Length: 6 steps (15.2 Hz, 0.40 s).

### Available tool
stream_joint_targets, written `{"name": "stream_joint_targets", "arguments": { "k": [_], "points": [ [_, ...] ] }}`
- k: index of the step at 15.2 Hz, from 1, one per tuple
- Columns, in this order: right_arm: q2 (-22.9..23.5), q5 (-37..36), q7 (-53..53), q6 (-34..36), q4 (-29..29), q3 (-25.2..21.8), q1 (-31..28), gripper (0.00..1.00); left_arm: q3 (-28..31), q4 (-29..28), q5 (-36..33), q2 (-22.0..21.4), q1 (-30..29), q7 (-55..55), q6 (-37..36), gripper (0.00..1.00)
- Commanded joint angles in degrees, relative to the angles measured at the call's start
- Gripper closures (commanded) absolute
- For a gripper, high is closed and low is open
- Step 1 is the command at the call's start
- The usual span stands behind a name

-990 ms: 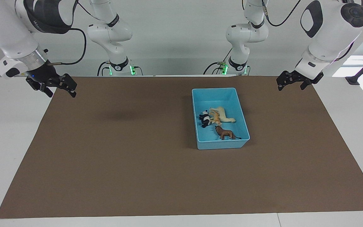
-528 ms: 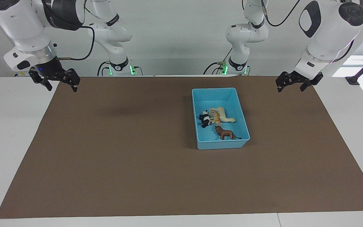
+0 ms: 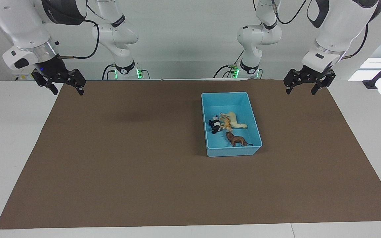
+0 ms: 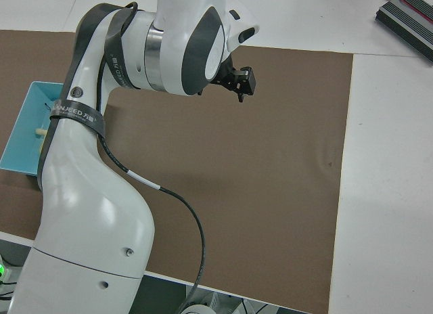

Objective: Put all toys into storage box

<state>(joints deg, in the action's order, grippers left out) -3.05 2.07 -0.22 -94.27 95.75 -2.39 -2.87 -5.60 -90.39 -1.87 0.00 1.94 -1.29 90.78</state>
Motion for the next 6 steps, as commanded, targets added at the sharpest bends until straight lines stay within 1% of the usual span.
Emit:
{"name": "stream_joint_targets", "arguments": {
  "k": [1, 6],
  "points": [
    [0.68, 1.1, 1.01, -0.57, -0.91, 0.45, -1.0, 0.0, 0.33, -0.85, 0.73, -0.18, 0.17, -0.99, 0.89, 0.0],
    [0.68, 1.09, 1.18, -0.57, -0.91, 0.45, -0.91, 0.0, 0.94, -0.49, 0.73, -0.09, 0.08, -1.08, 0.28, 0.0]
  ]
}}
